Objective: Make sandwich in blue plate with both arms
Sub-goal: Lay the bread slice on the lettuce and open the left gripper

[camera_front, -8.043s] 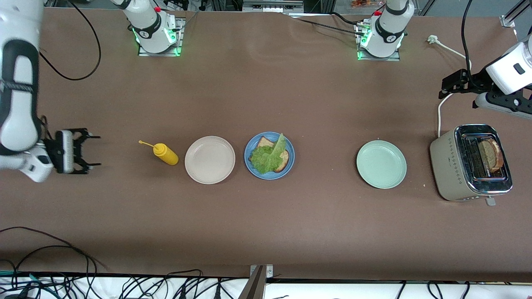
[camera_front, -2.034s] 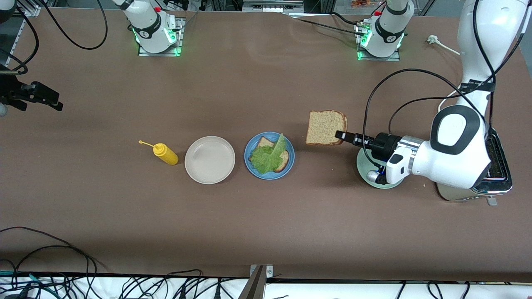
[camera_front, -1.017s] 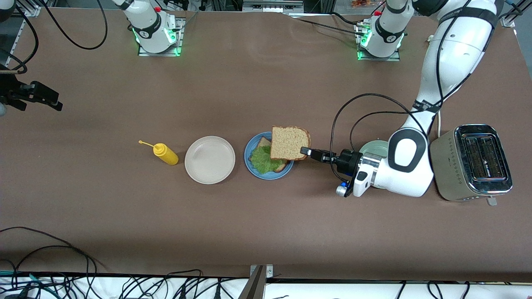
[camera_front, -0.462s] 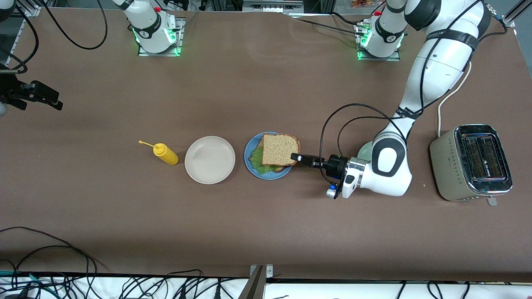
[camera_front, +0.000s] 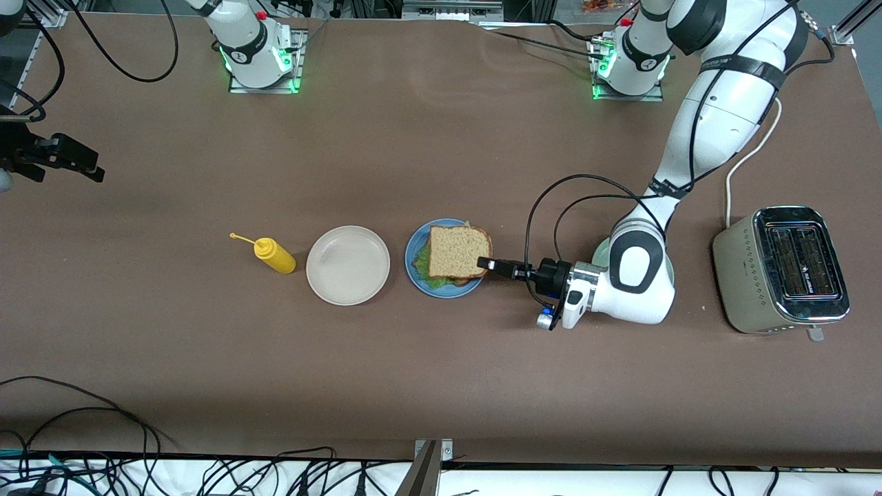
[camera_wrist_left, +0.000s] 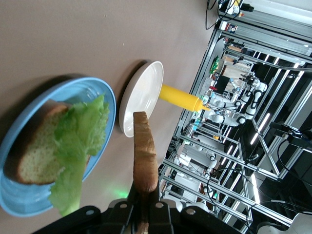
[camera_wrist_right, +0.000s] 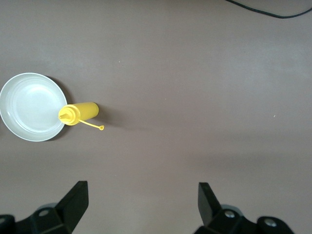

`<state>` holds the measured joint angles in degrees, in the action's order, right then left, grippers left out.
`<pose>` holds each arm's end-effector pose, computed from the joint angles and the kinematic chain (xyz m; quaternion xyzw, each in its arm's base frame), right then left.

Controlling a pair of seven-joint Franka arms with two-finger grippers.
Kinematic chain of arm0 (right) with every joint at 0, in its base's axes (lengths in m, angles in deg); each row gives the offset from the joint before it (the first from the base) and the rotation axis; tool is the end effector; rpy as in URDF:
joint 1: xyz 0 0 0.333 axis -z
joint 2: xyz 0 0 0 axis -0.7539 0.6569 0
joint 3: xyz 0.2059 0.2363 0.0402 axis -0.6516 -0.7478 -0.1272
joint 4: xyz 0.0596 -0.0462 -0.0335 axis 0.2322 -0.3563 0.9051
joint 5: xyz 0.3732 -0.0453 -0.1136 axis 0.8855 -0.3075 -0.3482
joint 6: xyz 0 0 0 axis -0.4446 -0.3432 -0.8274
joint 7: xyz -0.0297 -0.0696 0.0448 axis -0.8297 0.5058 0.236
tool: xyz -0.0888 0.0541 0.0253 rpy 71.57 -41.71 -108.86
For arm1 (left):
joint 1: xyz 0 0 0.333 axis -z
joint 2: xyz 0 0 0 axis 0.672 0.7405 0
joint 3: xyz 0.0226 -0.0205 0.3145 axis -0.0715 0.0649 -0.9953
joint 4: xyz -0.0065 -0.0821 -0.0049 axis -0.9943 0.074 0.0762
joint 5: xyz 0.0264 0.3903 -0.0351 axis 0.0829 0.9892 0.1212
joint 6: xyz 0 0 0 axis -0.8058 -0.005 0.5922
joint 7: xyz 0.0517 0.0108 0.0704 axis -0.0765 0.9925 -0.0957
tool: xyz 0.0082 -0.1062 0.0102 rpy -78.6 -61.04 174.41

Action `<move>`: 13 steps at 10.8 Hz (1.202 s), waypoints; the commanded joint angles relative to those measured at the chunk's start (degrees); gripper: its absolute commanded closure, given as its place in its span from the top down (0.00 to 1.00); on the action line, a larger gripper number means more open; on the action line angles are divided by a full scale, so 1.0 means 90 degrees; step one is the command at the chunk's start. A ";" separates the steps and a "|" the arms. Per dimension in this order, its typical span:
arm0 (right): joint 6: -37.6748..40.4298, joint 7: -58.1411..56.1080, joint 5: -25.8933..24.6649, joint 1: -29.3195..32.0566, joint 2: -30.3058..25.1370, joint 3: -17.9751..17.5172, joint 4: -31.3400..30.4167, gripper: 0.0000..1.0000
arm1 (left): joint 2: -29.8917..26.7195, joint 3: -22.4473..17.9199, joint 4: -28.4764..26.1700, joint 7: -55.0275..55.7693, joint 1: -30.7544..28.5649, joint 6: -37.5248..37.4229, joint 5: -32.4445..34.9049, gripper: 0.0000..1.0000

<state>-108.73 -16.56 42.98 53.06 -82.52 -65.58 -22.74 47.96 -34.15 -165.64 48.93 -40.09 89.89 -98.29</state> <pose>0.5597 -0.0432 0.5884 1.0000 0.0052 -0.0003 0.0012 0.6630 -0.2679 0.1944 0.7849 0.0369 -0.2043 0.5838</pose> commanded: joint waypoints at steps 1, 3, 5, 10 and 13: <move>0.0155 -0.0004 -0.0042 -0.0039 -0.0020 0.0038 0.0138 1.00 | 0.0101 -0.0029 -0.0104 -0.0520 0.0066 0.0149 -0.0277 0.00; 0.0155 -0.0014 -0.0042 -0.0039 -0.0020 0.0038 0.0148 1.00 | 0.0227 -0.0058 -0.0143 -0.0900 0.0076 0.0217 -0.0286 0.00; 0.0155 -0.0014 -0.0051 -0.0039 -0.0020 0.0038 0.0148 1.00 | 0.0189 -0.0029 -0.0308 -0.0980 0.0085 0.0217 -0.0344 0.00; 0.0165 -0.0005 -0.0051 -0.0039 -0.0020 0.0038 0.0148 1.00 | 0.0247 -0.0029 -0.0739 -0.1848 0.0202 0.0237 -0.0715 0.00; 0.0165 -0.0014 -0.0042 -0.0039 -0.0020 0.0038 0.0148 1.00 | 0.0237 -0.0068 -0.0739 -0.1869 0.0369 0.0491 -0.0980 0.18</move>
<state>-108.72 -16.56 42.96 53.06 -82.54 -65.58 -22.66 50.78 -34.19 -171.74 33.88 -37.95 93.06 -104.56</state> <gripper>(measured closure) 0.000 0.903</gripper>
